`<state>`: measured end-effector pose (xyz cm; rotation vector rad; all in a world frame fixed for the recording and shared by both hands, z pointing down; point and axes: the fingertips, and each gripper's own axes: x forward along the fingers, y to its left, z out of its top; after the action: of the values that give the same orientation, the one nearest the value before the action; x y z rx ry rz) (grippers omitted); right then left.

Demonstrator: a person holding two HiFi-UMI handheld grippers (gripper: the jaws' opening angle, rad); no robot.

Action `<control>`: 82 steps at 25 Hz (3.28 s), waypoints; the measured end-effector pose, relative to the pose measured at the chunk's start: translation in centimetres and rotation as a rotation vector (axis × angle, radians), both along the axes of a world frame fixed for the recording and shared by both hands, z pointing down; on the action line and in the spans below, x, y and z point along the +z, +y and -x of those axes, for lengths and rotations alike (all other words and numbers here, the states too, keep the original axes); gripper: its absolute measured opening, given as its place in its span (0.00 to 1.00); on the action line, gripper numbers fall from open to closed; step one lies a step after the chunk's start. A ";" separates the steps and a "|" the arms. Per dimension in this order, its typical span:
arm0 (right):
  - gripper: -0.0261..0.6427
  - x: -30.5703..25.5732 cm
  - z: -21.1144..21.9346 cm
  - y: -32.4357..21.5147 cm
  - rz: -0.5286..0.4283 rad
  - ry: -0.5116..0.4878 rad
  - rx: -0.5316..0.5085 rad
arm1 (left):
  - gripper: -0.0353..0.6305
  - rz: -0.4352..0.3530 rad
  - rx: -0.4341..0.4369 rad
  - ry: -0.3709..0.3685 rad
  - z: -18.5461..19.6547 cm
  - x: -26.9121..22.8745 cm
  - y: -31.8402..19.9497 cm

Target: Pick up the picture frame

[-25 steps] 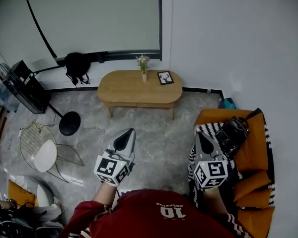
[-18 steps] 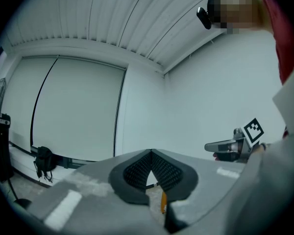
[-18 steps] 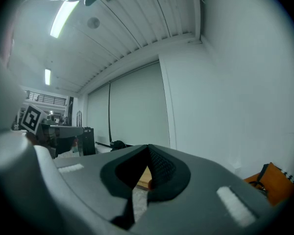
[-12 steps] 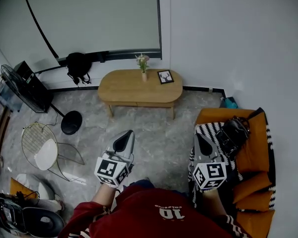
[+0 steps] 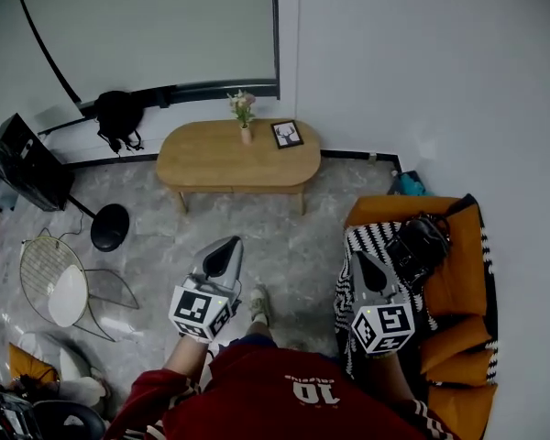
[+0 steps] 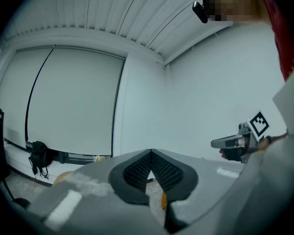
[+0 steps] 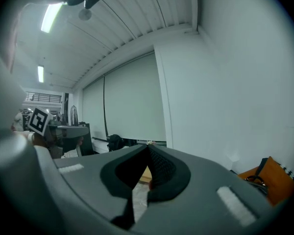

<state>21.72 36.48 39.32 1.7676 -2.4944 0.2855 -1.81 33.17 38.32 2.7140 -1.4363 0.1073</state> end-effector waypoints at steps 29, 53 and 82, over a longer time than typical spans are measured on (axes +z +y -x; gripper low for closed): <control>0.04 0.8 13.0 -28.1 0.061 0.134 -0.029 | 0.05 0.018 0.041 0.107 12.2 1.7 -28.0; 0.04 2.2 12.3 -59.1 0.032 0.027 -0.183 | 0.05 0.039 0.050 0.114 6.8 -0.4 -53.3; 0.26 19.3 12.0 -79.8 0.283 0.129 -0.300 | 0.05 0.147 -0.007 0.035 4.8 6.0 -70.5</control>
<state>9.75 -43.30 58.57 1.2483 -2.4376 0.4601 -6.58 -37.35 44.30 2.5796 -1.3712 0.1580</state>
